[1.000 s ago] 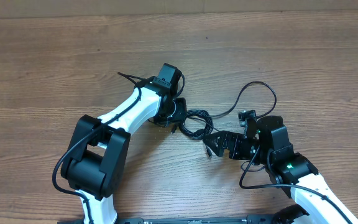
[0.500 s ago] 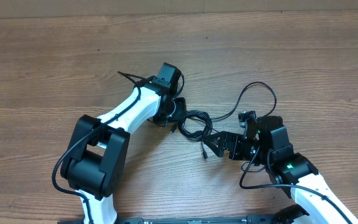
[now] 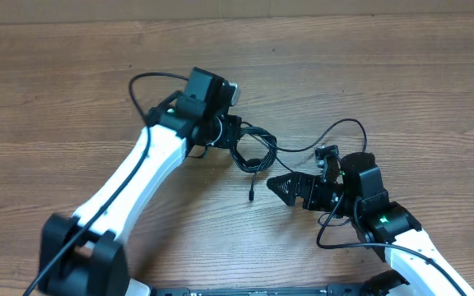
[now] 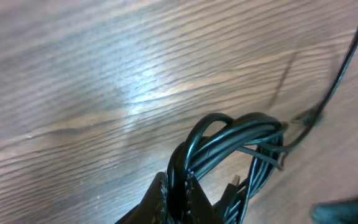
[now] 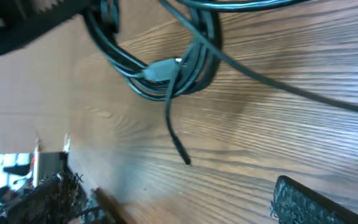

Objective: Untangle cables

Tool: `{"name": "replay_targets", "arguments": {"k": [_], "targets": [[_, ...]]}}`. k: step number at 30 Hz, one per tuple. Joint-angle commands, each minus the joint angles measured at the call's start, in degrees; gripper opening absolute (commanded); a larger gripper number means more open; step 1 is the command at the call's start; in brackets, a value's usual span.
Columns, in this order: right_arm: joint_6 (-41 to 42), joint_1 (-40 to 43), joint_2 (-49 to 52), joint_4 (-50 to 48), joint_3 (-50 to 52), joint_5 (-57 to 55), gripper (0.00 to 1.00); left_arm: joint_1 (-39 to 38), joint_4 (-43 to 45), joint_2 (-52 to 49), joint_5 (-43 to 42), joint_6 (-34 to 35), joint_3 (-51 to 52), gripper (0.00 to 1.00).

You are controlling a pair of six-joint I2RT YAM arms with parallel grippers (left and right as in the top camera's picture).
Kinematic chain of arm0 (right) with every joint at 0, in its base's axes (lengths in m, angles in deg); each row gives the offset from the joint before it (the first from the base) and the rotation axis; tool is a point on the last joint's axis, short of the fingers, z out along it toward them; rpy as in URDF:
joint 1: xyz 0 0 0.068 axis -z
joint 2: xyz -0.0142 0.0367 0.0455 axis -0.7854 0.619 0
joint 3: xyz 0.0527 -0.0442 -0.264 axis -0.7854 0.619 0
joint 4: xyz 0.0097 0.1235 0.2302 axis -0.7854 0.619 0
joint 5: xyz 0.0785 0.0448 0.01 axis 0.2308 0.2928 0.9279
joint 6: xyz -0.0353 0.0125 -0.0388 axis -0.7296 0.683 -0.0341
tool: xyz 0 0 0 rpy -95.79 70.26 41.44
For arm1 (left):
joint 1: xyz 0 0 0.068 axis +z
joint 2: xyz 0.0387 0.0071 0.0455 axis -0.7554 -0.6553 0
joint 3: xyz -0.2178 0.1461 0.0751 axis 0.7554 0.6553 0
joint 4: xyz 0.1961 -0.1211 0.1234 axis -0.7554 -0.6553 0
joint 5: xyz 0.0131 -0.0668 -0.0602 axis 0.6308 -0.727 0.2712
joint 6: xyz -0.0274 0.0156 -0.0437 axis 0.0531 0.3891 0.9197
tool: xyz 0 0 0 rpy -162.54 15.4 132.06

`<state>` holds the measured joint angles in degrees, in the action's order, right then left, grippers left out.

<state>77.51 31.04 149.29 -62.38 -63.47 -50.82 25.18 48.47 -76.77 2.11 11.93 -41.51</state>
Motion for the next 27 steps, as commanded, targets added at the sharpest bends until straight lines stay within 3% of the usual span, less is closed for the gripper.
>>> {"name": "replay_targets", "arguments": {"k": [1, 6, 12, 21, 27], "targets": [[0.4, 0.2, 0.0, -0.3, -1.4, 4.4, 1.00, 0.2, -1.5, 4.3, -1.6, -4.8, -1.2, 0.04], [0.4, 0.2, 0.0, 1.2, -4.4, 7.0, 1.00, 0.2, -3.6, 7.4, -1.6, -6.9, -1.2, 0.04], [-3.6, 0.2, 0.0, 14.5, -14.4, 4.2, 1.00, 0.2, -3.9, 8.4, -5.9, -9.2, -1.2, 0.04], [-3.8, 0.2, -3.8, 47.4, -37.6, -23.7, 1.00, 0.2, -3.4, 9.8, -10.1, -11.7, -1.2, 0.04], [5.4, 0.2, -7.5, 47.1, -39.9, -24.8, 1.00, 0.2, -1.2, 12.4, -10.8, -11.3, -1.2, 0.04]]}}
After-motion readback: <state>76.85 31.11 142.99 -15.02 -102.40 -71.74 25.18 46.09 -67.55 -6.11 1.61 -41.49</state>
